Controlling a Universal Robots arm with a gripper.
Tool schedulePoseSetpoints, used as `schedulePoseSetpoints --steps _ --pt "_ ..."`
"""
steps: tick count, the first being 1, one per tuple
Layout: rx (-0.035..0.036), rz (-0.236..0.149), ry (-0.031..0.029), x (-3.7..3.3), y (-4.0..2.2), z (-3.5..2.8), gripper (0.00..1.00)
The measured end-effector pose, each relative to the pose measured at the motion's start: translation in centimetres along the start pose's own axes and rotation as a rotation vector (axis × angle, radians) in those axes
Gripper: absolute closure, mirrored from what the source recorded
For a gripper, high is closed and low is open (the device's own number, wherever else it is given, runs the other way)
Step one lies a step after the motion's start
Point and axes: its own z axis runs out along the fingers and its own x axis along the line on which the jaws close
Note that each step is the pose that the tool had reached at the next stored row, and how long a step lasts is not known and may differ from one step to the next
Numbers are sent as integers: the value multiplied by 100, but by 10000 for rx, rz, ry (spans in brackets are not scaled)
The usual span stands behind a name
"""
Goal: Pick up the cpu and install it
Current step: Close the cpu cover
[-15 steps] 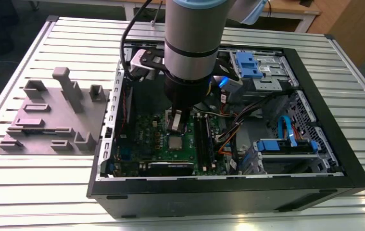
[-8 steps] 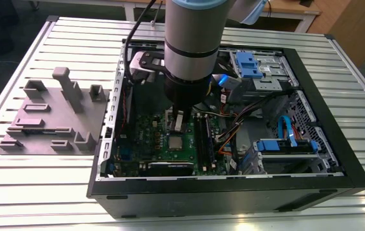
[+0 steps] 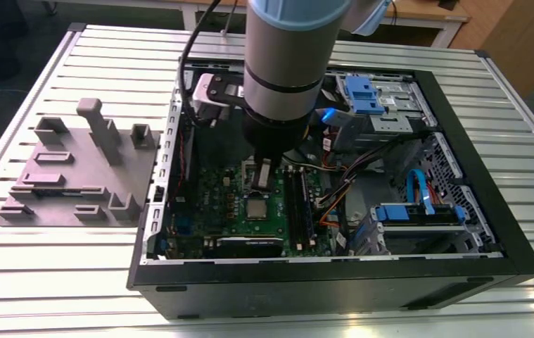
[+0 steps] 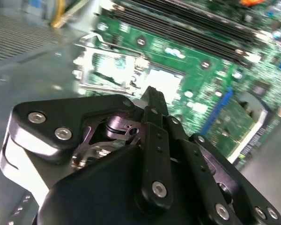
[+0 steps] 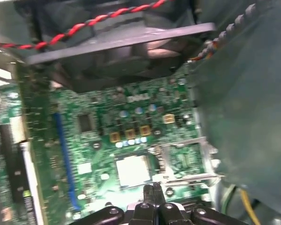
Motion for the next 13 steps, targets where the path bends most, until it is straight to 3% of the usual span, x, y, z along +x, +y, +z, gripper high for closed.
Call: schedulePoseSetpoints --steps 2,3,13 --pt "-91 -1 -347 0 -1 0 89" --pt "-130 -20 -443 0 -1 4 89" --pt "-351 -1385 -415 4 -7 45 89"
